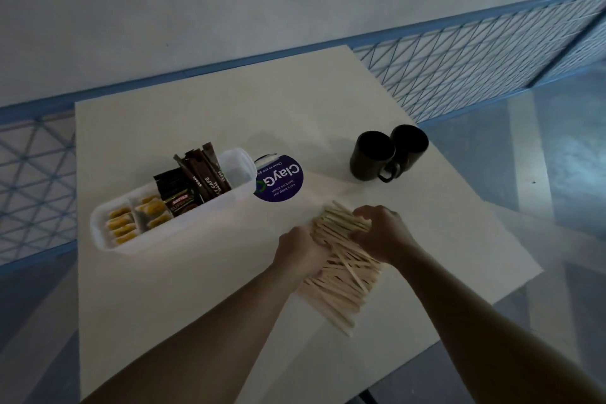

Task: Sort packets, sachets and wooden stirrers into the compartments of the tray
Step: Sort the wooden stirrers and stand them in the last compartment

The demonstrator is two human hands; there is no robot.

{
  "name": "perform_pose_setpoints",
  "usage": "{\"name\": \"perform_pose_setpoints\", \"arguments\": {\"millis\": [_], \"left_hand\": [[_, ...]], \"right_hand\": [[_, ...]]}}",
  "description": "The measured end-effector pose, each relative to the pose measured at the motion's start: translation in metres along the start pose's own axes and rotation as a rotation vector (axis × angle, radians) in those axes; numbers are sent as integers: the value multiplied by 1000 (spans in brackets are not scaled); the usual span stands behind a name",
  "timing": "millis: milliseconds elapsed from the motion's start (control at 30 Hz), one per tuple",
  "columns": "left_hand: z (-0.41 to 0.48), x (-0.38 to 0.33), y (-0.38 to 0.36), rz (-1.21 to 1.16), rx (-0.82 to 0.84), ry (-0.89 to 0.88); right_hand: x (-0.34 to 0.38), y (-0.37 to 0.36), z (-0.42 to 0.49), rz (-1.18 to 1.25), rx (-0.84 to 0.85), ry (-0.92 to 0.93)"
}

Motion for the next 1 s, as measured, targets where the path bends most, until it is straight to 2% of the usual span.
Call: {"name": "perform_pose_setpoints", "arguments": {"millis": [633,1000], "left_hand": [[31,-10,-28,26,-235,89],[42,-16,-23,166,-298,-7]], "right_hand": [[-4,-7,17,46,140,45],[-4,-11,27,102,125,22]]}}
Point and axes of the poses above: each hand's wrist, its own z-axis towards the middle knuckle, its own y-axis out of the back of the hand, x = y × z, the point moved 2 cm from there along z, towards the middle knuckle, and after that the axes turned 8 degrees about -y, right-handed, at the moved point
